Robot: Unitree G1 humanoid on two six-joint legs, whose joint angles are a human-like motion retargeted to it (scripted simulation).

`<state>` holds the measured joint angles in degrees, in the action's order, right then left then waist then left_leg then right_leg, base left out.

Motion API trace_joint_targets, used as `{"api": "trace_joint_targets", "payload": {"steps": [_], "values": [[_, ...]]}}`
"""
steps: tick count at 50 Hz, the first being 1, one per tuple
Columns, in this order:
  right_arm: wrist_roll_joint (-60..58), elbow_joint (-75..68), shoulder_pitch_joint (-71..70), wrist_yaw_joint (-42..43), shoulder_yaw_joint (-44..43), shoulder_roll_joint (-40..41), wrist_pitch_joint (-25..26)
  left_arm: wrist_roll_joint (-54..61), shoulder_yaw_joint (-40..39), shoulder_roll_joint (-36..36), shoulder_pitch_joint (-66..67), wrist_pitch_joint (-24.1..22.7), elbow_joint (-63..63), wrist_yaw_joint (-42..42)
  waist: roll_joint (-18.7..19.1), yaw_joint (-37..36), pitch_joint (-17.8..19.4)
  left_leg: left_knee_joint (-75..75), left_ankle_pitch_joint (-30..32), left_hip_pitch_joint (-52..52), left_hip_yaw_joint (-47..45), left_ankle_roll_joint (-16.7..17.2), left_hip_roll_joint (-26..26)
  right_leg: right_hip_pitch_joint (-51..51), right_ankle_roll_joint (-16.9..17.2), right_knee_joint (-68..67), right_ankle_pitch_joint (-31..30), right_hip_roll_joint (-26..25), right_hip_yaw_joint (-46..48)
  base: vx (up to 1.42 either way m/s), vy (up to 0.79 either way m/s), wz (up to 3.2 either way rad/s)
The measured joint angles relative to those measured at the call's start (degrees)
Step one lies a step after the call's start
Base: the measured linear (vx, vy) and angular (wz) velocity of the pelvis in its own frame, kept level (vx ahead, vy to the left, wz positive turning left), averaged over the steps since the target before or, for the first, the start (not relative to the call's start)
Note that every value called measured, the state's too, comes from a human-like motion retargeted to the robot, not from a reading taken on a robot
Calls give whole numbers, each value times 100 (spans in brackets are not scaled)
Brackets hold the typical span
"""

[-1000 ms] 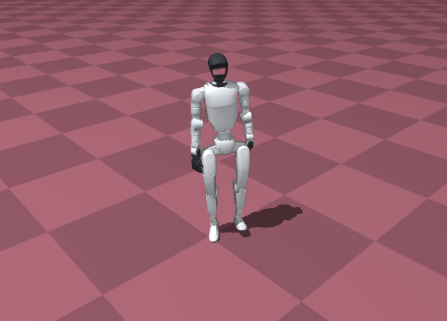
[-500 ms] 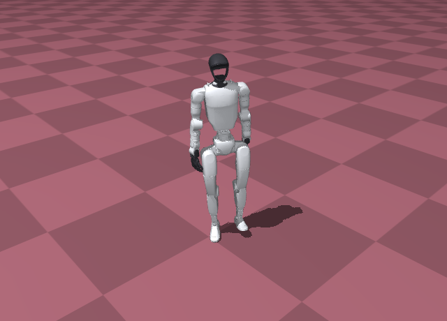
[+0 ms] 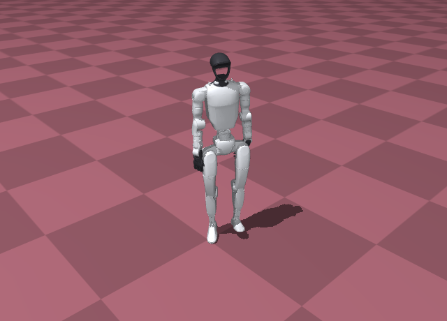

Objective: In place motions

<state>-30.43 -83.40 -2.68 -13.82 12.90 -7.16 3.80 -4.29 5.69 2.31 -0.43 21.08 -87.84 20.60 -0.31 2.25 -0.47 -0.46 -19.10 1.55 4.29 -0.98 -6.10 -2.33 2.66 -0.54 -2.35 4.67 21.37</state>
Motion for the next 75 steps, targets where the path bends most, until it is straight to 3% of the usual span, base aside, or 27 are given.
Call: {"api": "trace_joint_targets", "payload": {"steps": [75], "values": [[148, -129, 80, 165, 29, -63, -36, -218, 240, -55, 5, -6, -29, 2, 147, 30, -59, 73, -248, -151, -203, 35, 70, 353, -44, -101, -128, -29, -313, 0, 0, 0]]}}
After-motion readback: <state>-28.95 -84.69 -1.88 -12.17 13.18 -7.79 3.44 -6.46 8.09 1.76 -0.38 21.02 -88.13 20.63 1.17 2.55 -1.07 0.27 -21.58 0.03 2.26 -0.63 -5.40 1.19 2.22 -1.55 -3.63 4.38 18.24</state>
